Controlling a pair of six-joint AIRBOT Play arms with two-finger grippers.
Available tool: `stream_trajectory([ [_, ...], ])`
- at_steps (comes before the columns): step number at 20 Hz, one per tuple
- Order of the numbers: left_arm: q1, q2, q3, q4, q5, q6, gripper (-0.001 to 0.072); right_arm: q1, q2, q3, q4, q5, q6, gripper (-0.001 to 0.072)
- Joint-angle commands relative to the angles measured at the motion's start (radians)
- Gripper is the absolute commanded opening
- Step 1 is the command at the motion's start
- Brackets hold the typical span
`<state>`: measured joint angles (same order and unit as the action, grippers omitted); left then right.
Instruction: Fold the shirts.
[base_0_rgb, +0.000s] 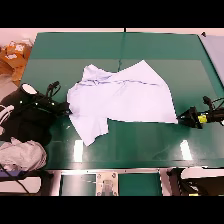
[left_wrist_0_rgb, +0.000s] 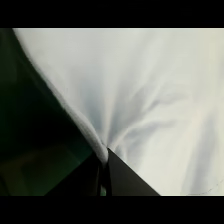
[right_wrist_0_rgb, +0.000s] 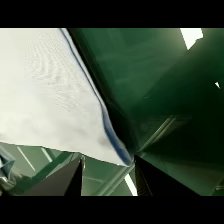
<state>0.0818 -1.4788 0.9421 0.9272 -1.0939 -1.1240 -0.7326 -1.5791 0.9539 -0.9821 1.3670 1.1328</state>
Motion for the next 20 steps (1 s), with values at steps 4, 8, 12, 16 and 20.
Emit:
stream_trajectory([
  [4,0.000,0.000,0.001,0.000,-0.004,0.007,0.0023,0.097,-0.061,-0.004,0.013,-0.071,-0.065,0.0389],
  [8,0.000,0.000,0.001,0.000,-0.002,0.008,0.0023,0.096,-0.061,-0.003,0.022,-0.081,-0.068,0.0340],
  [12,0.000,0.007,0.048,0.010,-0.035,0.024,0.0021,0.097,-0.059,0.007,0.196,-0.003,-0.129,0.0020],
  [16,0.000,0.186,0.231,0.009,-0.049,0.016,0.0021,0.124,0.034,0.134,0.459,0.143,-0.136,0.0019],
  [20,0.000,0.457,0.516,0.001,0.008,-0.012,0.0022,0.161,0.260,0.380,0.713,0.169,-0.127,0.0019],
])
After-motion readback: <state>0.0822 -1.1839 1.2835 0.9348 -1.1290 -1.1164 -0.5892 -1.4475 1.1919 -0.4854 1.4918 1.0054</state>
